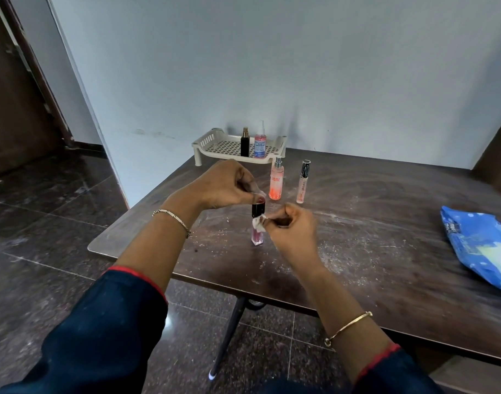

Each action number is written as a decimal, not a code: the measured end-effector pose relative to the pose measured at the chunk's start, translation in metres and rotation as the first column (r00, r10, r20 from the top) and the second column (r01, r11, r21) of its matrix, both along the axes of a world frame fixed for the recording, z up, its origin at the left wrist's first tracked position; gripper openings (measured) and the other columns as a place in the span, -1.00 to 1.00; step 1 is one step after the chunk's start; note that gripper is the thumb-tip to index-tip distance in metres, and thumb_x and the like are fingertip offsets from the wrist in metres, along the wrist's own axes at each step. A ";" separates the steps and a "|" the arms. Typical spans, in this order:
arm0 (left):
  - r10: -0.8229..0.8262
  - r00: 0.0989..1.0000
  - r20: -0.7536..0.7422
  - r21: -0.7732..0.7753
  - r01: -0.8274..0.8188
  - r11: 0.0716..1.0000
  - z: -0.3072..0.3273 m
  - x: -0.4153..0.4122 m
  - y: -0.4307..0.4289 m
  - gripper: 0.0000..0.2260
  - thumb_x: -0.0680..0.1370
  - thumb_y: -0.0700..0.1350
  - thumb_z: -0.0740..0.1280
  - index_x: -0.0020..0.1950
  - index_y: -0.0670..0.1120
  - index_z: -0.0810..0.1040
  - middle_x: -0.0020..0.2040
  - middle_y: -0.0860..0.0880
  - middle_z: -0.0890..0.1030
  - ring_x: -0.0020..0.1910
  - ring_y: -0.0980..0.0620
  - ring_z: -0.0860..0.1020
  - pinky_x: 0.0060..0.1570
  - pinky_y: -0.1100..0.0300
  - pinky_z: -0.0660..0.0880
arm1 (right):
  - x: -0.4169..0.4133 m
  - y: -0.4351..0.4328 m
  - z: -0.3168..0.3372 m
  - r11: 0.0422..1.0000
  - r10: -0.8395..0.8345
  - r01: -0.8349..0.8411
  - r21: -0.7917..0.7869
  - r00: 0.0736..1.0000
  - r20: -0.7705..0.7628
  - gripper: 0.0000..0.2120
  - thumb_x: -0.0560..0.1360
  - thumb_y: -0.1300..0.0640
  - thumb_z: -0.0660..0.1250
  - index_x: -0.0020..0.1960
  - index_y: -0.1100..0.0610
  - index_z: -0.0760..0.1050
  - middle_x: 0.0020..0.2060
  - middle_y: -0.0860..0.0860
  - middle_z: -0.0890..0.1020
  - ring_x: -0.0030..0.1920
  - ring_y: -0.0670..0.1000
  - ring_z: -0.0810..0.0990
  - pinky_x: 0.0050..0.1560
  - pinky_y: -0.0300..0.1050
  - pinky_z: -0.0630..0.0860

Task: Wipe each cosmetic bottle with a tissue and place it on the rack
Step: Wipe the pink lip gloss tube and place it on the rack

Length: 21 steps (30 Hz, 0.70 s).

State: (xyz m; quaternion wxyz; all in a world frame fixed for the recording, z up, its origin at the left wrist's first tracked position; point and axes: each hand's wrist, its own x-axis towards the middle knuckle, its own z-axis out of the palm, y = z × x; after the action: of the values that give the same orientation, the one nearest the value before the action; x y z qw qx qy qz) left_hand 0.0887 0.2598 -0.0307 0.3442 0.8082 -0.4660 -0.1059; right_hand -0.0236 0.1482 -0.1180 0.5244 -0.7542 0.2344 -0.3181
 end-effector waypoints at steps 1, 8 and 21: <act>0.003 1.000 -0.003 -0.001 -0.003 1.000 -0.001 0.000 0.000 -0.82 0.40 -0.09 0.51 -0.06 -0.15 0.70 -0.08 -0.01 0.71 -0.06 0.15 0.66 0.13 0.17 0.55 | -0.002 0.001 -0.004 1.000 0.000 0.000 0.007 1.000 -0.020 -0.87 0.35 0.29 0.50 -0.27 0.20 0.56 -0.33 -0.03 0.66 -0.29 -0.13 0.62 -0.11 -0.13 0.62; -0.005 1.000 -0.020 -0.001 0.005 1.000 0.001 -0.002 0.000 -0.86 0.41 -0.11 0.51 -0.09 -0.13 0.70 -0.10 0.00 0.72 -0.06 0.14 0.66 0.13 0.16 0.56 | 0.000 0.002 0.011 0.997 0.020 -0.031 0.074 0.990 0.142 -0.87 0.34 0.29 0.51 -0.25 0.11 0.60 -0.31 -0.07 0.68 -0.24 -0.14 0.66 -0.09 -0.23 0.60; 0.006 1.000 0.011 0.010 -0.006 1.000 0.004 -0.005 0.001 -0.87 0.41 -0.12 0.50 -0.10 -0.15 0.69 -0.08 -0.04 0.71 -0.05 0.09 0.66 0.12 0.14 0.56 | -0.004 -0.006 -0.012 0.963 0.061 -0.111 -0.244 0.977 -0.204 -0.73 0.31 0.30 0.51 -0.39 0.04 0.49 -0.39 -0.11 0.59 -0.35 -0.15 0.54 -0.28 -0.25 0.48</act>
State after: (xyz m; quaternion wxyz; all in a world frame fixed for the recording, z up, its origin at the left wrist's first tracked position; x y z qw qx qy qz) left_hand 0.0834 0.2607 -0.0272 0.3380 0.8118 -0.4649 -0.1029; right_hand -0.0275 0.1419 -0.1304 0.4114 -0.8522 0.2085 -0.2471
